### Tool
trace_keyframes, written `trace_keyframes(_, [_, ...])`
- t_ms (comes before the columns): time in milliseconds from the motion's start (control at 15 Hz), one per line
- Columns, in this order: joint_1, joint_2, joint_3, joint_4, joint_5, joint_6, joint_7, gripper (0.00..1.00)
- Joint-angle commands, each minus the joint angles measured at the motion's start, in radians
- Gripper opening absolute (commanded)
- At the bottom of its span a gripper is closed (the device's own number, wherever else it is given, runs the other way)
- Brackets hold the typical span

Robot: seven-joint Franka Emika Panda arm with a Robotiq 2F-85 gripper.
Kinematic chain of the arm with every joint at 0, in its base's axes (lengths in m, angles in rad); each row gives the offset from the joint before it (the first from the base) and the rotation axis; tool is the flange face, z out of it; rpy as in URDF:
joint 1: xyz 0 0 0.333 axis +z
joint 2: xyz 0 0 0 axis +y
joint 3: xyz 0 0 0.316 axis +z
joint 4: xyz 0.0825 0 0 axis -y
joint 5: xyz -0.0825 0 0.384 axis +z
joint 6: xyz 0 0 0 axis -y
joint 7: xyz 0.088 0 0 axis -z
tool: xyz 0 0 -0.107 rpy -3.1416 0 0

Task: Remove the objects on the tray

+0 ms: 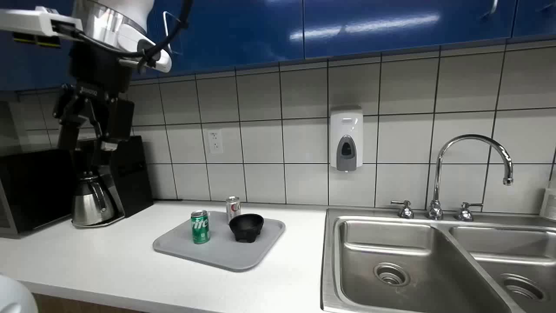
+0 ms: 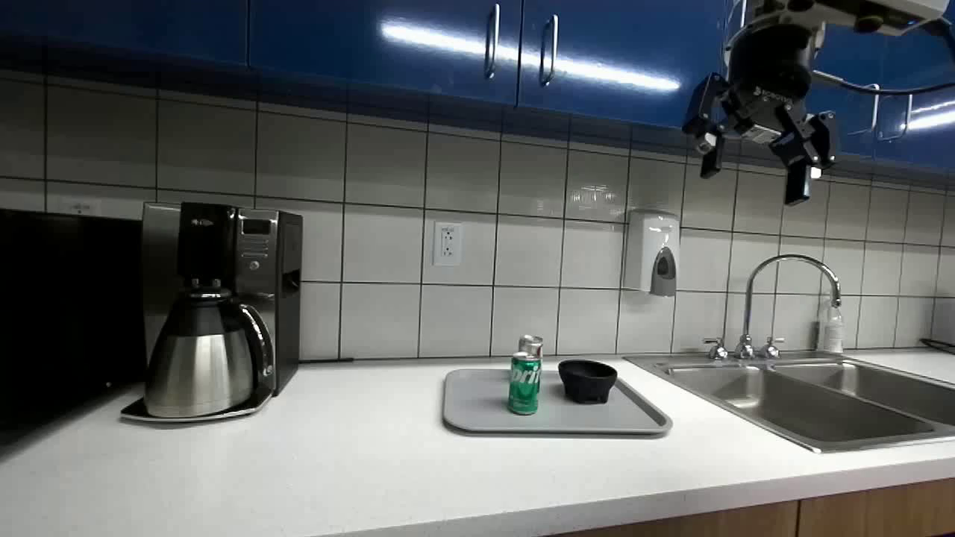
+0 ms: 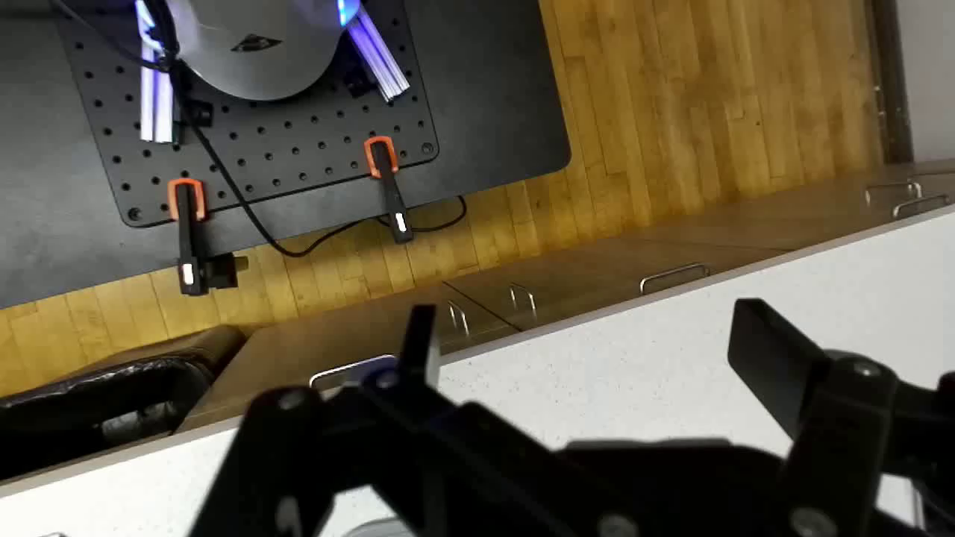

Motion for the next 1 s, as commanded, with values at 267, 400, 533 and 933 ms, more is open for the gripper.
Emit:
trace_keyframes(267, [-0.034, -0.002, 0.029, -0.002, 0.005, 0.004, -0.011, 1.0])
trace_keyframes(400, [-0.034, -0.008, 0.043, -0.011, -0.002, 0.023, -0.012, 1.0])
trace_keyframes(533, [-0.037, -0.022, 0.065, -0.033, -0.009, 0.075, -0.006, 1.0])
trace_keyframes(933, [-0.026, -0.004, 0.098, -0.09, -0.007, 0.241, 0.002, 1.0])
